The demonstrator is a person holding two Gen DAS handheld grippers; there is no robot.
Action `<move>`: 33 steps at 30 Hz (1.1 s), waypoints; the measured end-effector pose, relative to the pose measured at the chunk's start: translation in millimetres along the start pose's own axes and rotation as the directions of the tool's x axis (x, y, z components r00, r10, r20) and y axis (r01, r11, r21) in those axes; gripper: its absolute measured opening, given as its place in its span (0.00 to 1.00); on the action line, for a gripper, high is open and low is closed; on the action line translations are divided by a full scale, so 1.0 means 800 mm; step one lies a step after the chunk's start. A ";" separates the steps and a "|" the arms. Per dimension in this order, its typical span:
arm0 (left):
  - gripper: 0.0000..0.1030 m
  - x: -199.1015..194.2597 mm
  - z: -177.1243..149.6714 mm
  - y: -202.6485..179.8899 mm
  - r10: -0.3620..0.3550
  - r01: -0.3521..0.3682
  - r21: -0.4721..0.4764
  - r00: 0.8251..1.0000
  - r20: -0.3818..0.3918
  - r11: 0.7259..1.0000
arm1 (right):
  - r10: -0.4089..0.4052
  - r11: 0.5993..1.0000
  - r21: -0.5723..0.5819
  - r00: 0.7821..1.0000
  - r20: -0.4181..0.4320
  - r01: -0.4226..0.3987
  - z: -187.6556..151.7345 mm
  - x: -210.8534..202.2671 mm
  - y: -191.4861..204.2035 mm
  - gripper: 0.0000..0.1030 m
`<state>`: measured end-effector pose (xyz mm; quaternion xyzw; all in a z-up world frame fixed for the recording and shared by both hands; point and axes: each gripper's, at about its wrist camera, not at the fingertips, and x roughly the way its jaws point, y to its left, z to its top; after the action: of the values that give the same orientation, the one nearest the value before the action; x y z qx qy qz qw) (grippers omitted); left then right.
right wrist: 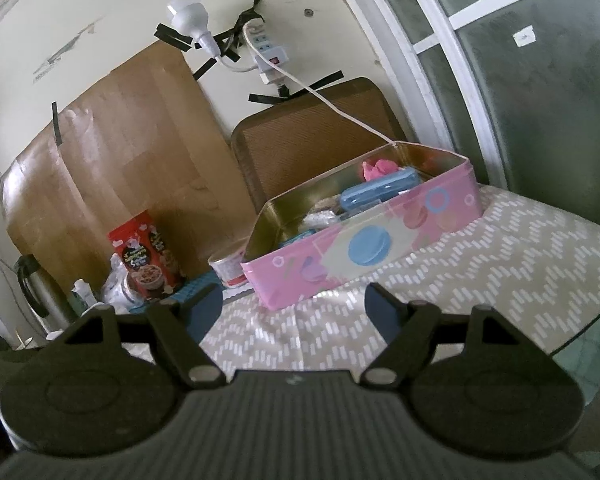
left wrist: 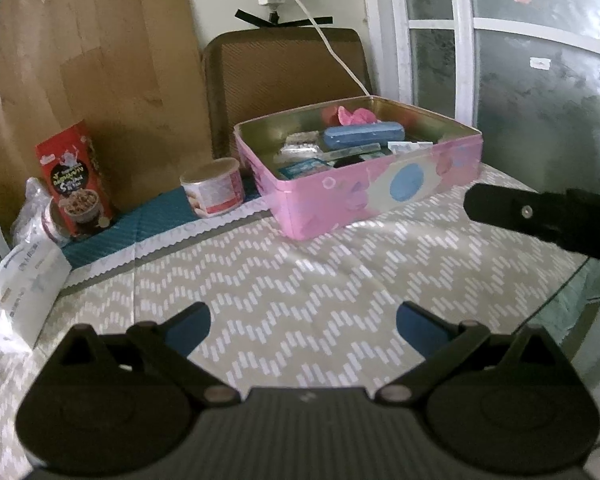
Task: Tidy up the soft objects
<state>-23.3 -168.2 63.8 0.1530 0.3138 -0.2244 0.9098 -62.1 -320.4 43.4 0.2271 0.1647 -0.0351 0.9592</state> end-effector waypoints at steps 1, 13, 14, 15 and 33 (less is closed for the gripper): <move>1.00 0.000 0.000 0.000 -0.006 0.006 -0.002 1.000 -0.008 1.000 | -0.001 1.000 0.002 1.000 -0.001 0.001 0.000 0.000 0.000 0.78; 1.00 0.007 -0.008 -0.002 -0.034 0.034 -0.011 0.998 -0.062 0.999 | -0.006 1.000 0.007 1.000 -0.009 0.006 -0.004 0.003 -0.001 0.78; 1.00 0.008 -0.009 -0.003 -0.033 0.033 -0.009 0.997 -0.065 0.999 | -0.007 1.000 0.008 1.000 -0.010 0.007 -0.005 0.003 -0.002 0.78; 1.00 0.009 -0.009 -0.003 -0.033 0.032 -0.008 0.997 -0.068 0.999 | -0.008 1.000 0.010 1.000 -0.012 0.008 -0.006 0.003 -0.002 0.78; 1.00 0.019 -0.010 -0.006 -0.044 0.044 -0.007 0.993 -0.109 0.999 | -0.014 1.000 0.016 1.000 -0.013 0.015 -0.009 0.005 -0.003 0.79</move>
<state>-18.9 -173.4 46.9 0.1560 0.3669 -0.2349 0.8865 -60.6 -319.6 35.2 0.2340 0.1720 -0.0420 0.9560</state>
